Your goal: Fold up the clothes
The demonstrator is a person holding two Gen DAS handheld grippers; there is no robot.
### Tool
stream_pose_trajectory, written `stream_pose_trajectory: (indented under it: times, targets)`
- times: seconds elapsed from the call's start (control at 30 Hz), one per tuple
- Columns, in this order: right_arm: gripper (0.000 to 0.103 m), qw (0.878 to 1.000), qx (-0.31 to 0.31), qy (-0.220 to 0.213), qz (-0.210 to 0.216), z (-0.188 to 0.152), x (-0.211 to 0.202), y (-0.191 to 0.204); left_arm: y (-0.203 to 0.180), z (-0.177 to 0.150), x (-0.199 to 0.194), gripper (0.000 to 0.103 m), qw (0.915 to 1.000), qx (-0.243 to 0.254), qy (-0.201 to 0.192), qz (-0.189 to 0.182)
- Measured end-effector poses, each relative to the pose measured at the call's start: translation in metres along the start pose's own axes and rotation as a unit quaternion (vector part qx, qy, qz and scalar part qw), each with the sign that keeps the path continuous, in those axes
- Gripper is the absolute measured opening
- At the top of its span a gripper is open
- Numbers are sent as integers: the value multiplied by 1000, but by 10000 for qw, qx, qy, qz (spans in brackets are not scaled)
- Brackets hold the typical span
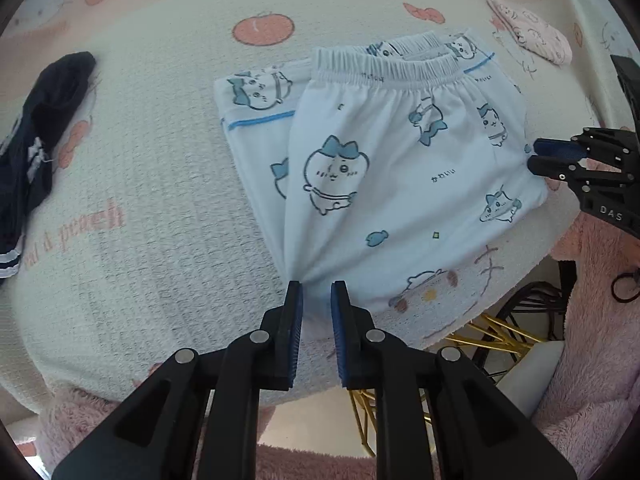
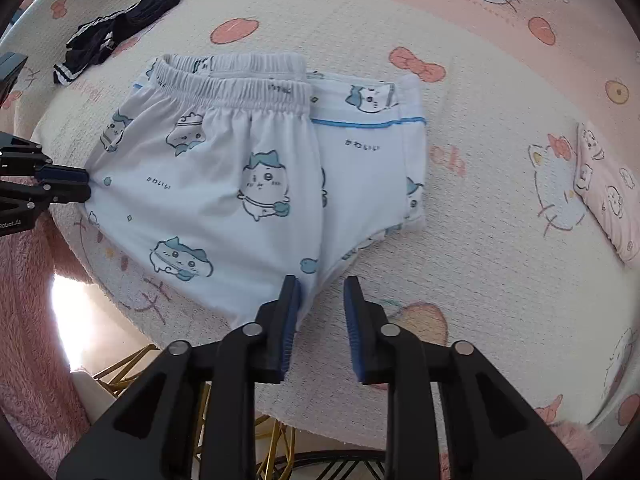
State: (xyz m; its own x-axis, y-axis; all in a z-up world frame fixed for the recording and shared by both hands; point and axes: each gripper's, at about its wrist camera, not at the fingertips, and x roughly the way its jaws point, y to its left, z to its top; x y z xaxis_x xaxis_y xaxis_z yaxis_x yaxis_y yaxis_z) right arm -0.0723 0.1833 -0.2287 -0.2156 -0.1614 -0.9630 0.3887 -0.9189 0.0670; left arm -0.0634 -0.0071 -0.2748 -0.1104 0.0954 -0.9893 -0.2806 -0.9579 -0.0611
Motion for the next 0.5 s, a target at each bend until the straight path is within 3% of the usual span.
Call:
stream_pose_trajectory:
  times: [0.03,0.13,0.17,0.23,0.33,0.43,0.5]
  targets:
    - [24,10000,14,-68,60,1,-4,2,-3,2,-7,19,9998,-9,-149,-94]
    - [24,9993,56,-270,239,6,-15,10,-16,8,-13,34,9935,-119,-524,-1006]
    - [24,9991,14,-295,311,8,-15,17,-22,10,-8,35,9925,-104,-520,-1104]
    - [24,9990,-128,-168,393,10,-5,34,-29,10,8,35,9946,-33,-401,-957]
    - [23,9998,-106,72,166,3,14,38,-30,8,19,35,9966,57,-296,-771]
    - [18,9994,-40,97,326,-8,13,24,-33,-1,15,35,9987,505,-101,-54]
    - [15,9993,67,212,286,-10,8,11,-30,-4,10,35,9983,578,-12,97]
